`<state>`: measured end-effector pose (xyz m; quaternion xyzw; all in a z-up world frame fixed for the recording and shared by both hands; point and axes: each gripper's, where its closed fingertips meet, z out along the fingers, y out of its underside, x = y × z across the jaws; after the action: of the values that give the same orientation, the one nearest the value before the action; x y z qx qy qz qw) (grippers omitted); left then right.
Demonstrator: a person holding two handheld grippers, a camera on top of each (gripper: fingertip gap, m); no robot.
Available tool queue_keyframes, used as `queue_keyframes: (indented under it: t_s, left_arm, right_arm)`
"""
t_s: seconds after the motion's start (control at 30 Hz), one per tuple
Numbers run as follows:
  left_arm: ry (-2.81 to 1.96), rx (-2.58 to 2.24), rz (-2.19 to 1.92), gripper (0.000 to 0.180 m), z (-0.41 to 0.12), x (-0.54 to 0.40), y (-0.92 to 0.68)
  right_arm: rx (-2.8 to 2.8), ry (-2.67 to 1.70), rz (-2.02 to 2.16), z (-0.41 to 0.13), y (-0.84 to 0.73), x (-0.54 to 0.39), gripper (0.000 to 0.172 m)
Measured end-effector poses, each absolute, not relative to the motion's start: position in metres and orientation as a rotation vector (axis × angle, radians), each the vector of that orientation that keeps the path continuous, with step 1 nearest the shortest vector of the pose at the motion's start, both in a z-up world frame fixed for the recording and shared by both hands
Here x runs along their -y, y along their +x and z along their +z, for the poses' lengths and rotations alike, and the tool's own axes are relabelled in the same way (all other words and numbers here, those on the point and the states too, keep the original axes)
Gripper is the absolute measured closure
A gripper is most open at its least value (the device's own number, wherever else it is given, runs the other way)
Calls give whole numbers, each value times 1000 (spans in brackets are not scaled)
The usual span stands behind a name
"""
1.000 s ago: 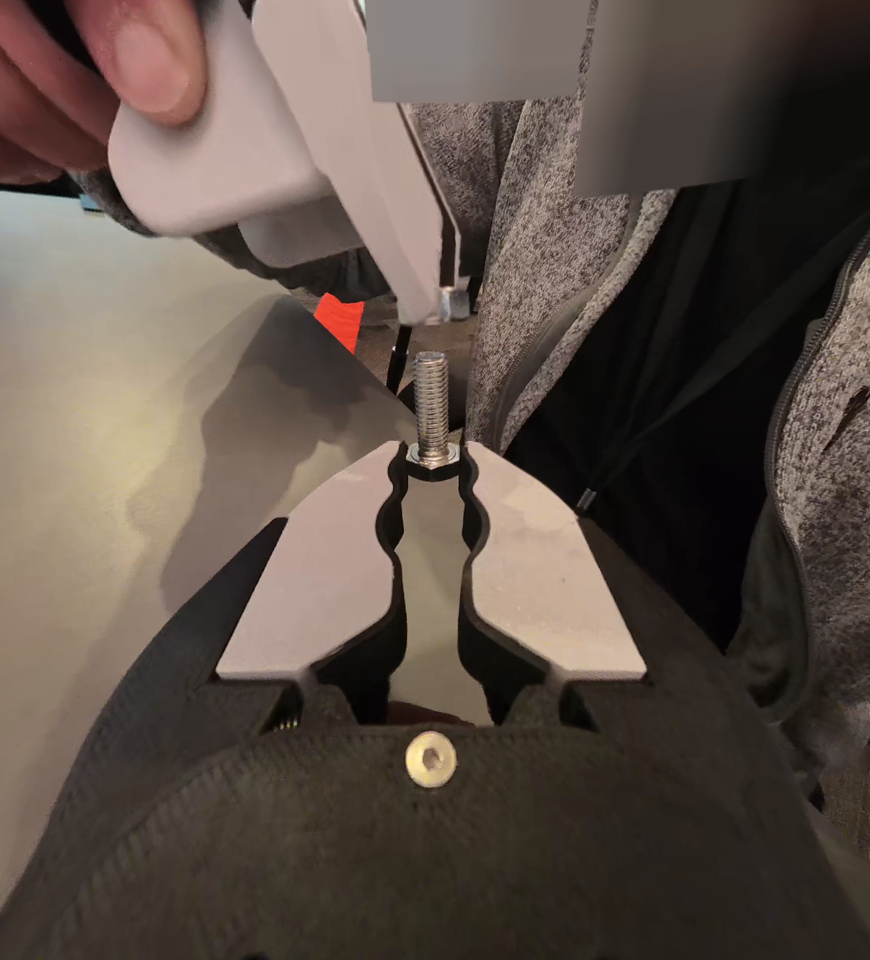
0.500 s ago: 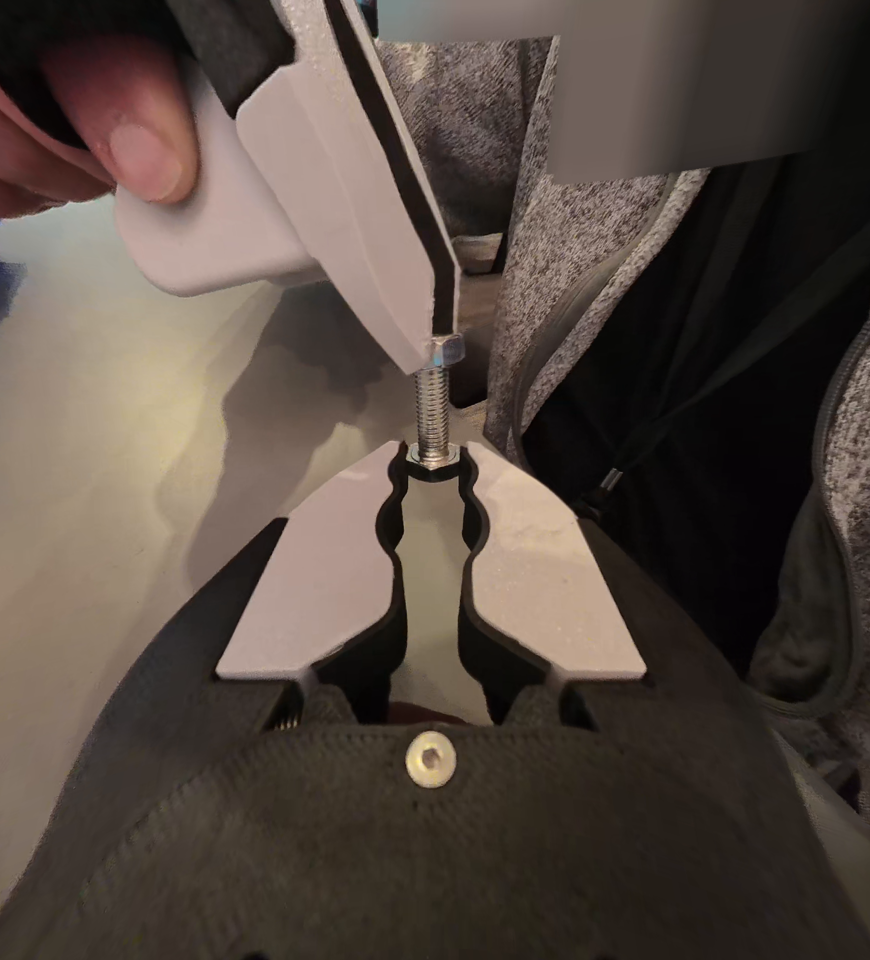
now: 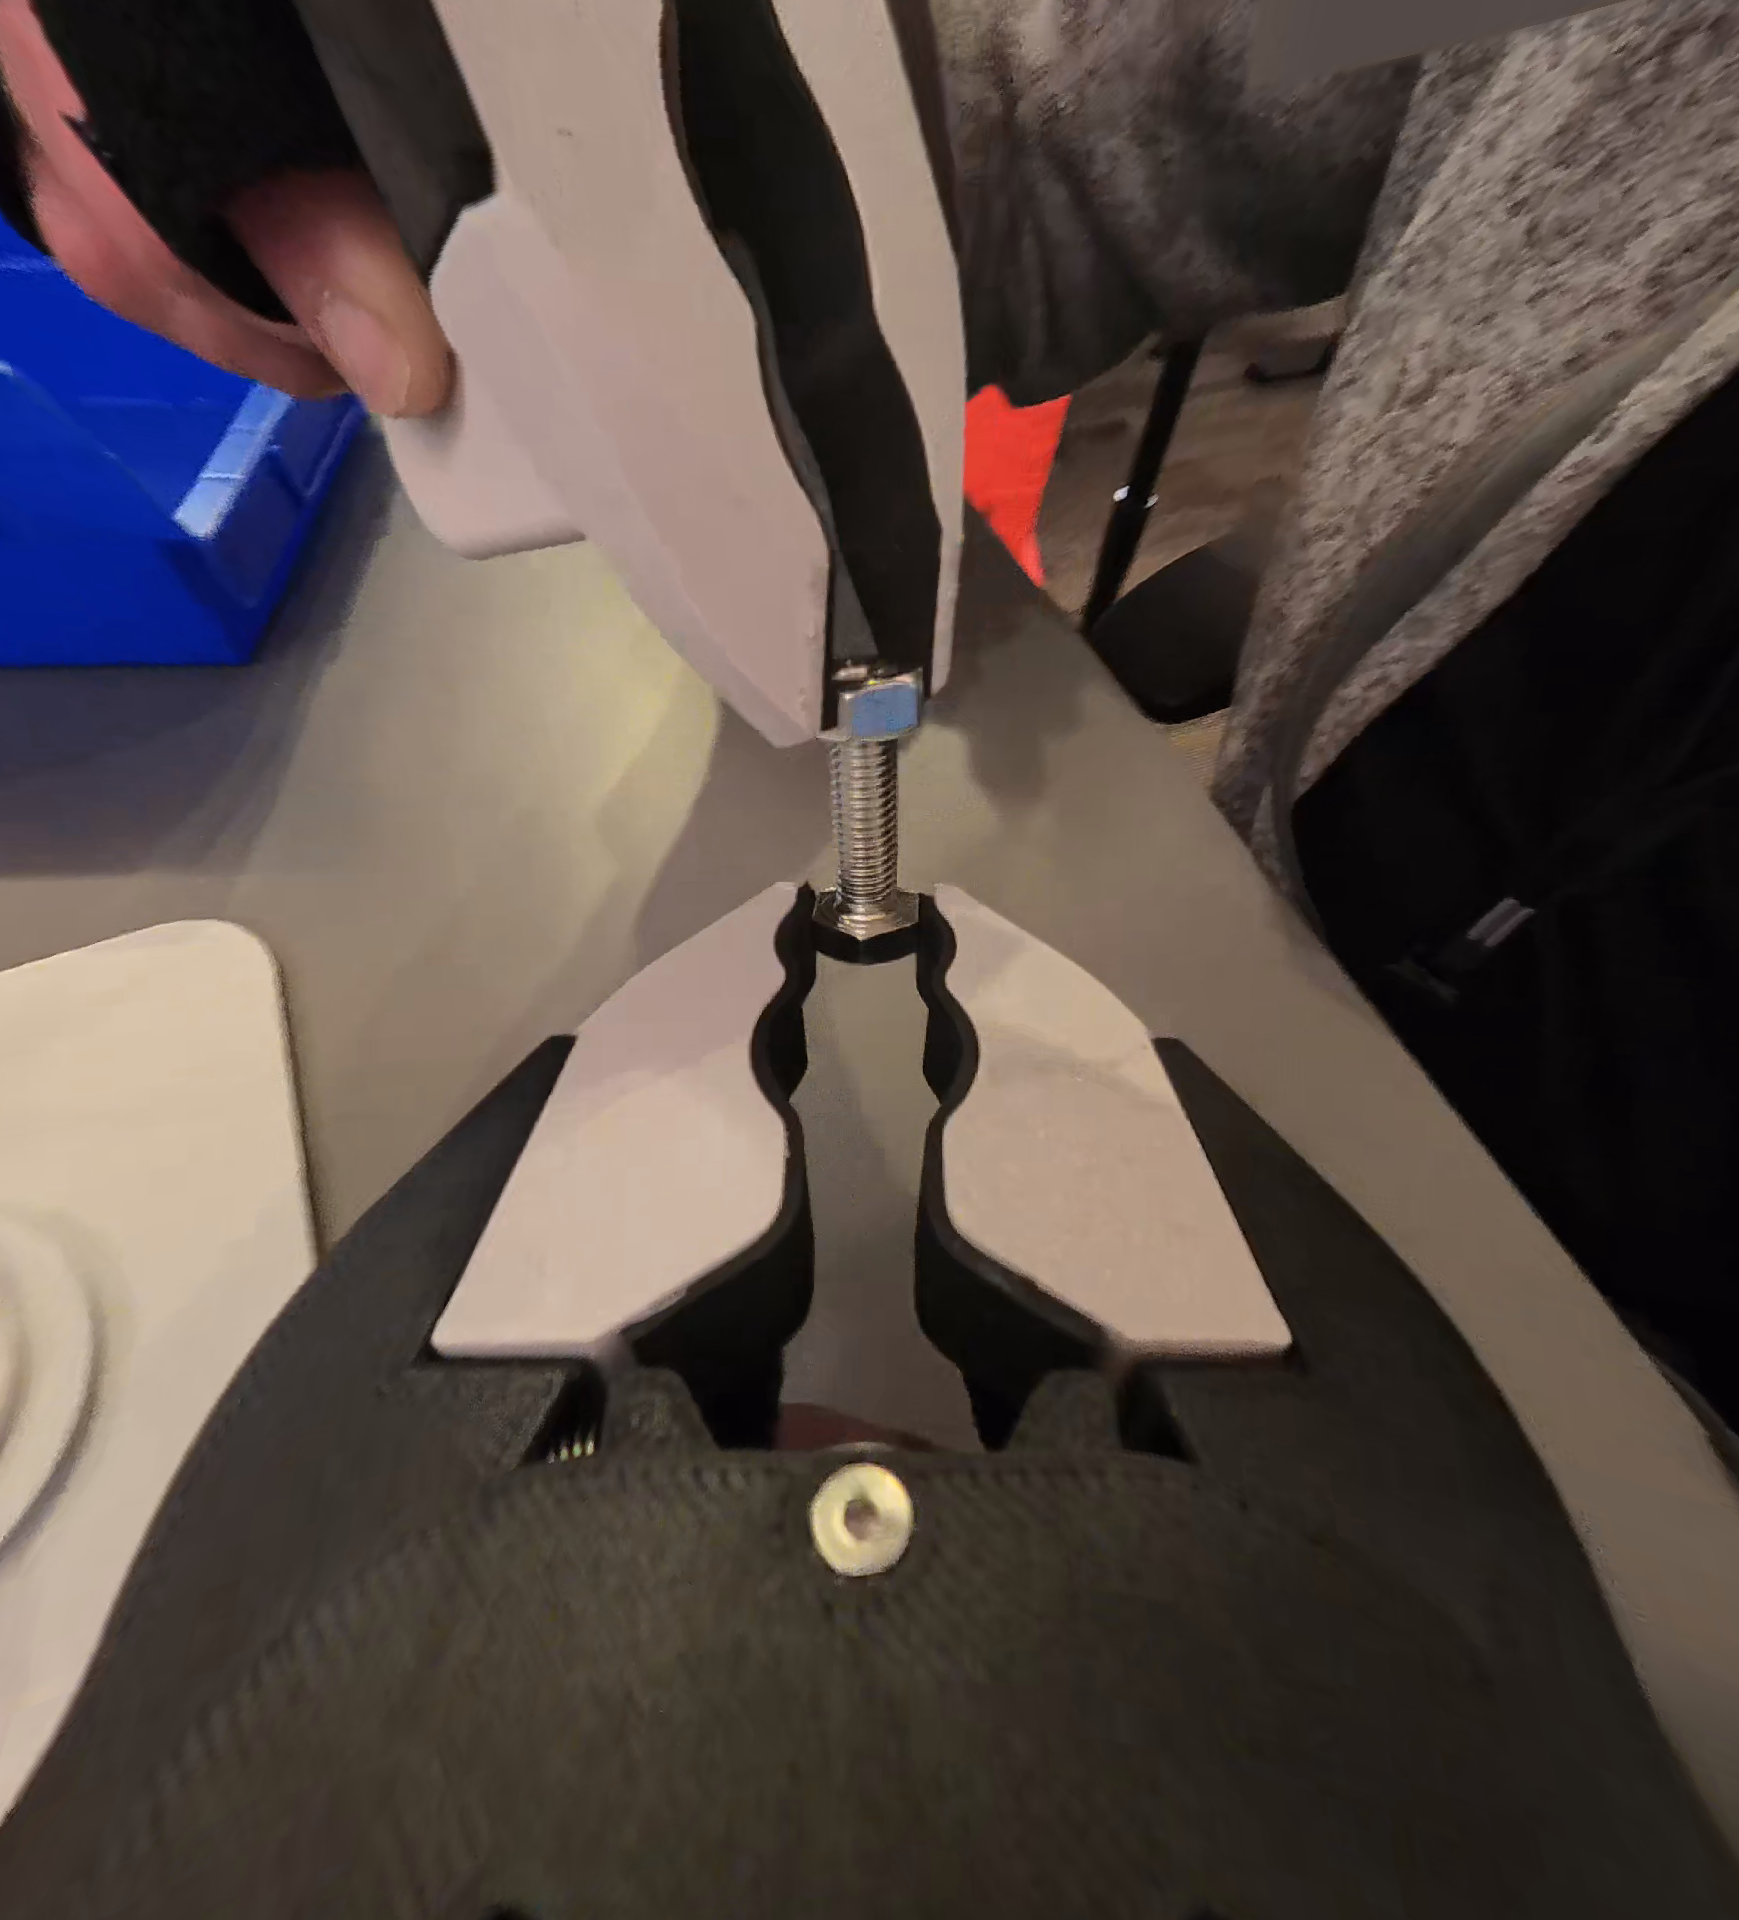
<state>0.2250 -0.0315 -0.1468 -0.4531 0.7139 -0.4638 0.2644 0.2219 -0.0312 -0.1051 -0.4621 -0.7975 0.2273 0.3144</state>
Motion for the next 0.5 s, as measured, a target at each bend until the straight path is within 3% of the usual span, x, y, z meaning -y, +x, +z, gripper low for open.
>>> queue_keyframes:
  t_s: [0.5]
  left_arm:
    - [-1351, -1731, -739, 163, -143, -19, 232]
  right_arm:
    - [1700, -1387, 540, -103, 232, -10, 154]
